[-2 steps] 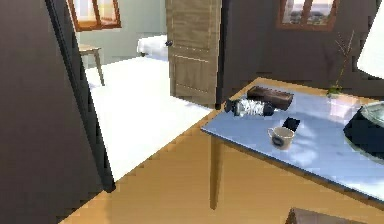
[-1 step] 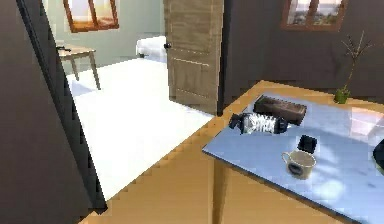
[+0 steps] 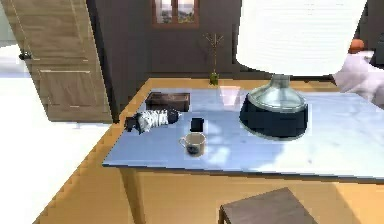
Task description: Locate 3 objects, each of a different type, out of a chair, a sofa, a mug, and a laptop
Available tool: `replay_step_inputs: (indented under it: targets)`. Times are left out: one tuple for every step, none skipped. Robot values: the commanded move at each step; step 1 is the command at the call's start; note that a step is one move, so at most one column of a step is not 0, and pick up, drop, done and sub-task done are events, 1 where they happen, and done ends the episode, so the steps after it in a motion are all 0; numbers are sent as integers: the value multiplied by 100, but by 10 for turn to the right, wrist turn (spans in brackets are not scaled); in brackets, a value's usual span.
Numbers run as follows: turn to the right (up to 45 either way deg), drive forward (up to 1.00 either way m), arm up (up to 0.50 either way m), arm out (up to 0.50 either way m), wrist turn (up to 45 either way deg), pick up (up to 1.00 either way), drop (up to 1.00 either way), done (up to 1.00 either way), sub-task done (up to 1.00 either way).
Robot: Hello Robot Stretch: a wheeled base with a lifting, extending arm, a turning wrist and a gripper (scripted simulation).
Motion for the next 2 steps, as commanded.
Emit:
replay_step_inputs:
  targets:
    - [0,0,0,0,0,0,0,0,100]
    - [450,0,0,0,0,0,0,0,0]
